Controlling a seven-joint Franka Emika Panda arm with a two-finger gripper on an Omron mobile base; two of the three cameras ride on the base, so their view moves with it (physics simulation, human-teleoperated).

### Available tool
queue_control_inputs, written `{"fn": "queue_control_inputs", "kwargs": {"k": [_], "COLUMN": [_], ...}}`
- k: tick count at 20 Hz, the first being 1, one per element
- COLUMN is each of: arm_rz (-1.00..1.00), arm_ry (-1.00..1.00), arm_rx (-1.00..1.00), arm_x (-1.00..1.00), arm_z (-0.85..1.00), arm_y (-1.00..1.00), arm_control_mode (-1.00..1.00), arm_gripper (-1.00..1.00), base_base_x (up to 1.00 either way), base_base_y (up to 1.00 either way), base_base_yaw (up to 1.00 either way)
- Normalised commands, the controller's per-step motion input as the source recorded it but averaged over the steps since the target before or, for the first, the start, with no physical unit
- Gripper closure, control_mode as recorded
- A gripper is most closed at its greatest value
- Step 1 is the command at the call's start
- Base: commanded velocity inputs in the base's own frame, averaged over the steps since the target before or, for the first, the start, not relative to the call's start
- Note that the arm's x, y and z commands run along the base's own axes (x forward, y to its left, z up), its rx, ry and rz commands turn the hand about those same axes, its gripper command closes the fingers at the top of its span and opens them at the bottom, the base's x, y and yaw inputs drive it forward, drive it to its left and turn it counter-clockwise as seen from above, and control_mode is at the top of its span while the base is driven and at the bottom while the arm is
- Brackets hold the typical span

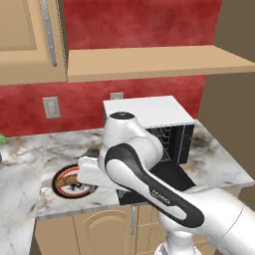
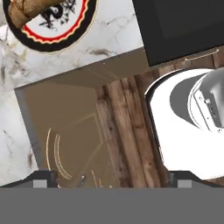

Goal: Pull the toaster oven rack outwards. Pick up the baguette from the plate and place it on the toaster oven rack. Close the toaster oven door fully and set the temperature to the lowest setting.

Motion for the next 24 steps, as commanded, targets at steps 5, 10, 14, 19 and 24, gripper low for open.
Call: {"fn": "queue_control_inputs", "kwargs": {"k": [5,10,14,19,24], "arm_rz": [0.04,0.03,-0.09,-0.21,-0.21], "arm_ry": [-0.26,-0.28,-0.17,-0.02,0.05], "arm_rx": [-0.15,-0.11,-0.05,0.00,0.01], "arm_x": [-0.18,0.01,0.17,0.32,0.38], "arm_z": [0.42,0.26,0.14,0.02,0.00], "arm_y": [0.00,0.00,0.00,0.00,-0.01], "arm_control_mode": [-1.00,-1.00,-1.00,-1.00,-1.00], "arm_gripper": [-1.00,-1.00,-1.00,-1.00,-1.00], "base_base_x": [0.00,0.00,0.00,0.00,0.00], "base_base_y": [0.00,0.00,0.00,0.00,0.00], "base_base_yaw": [0.00,0.00,0.00,0.00,0.00]}}
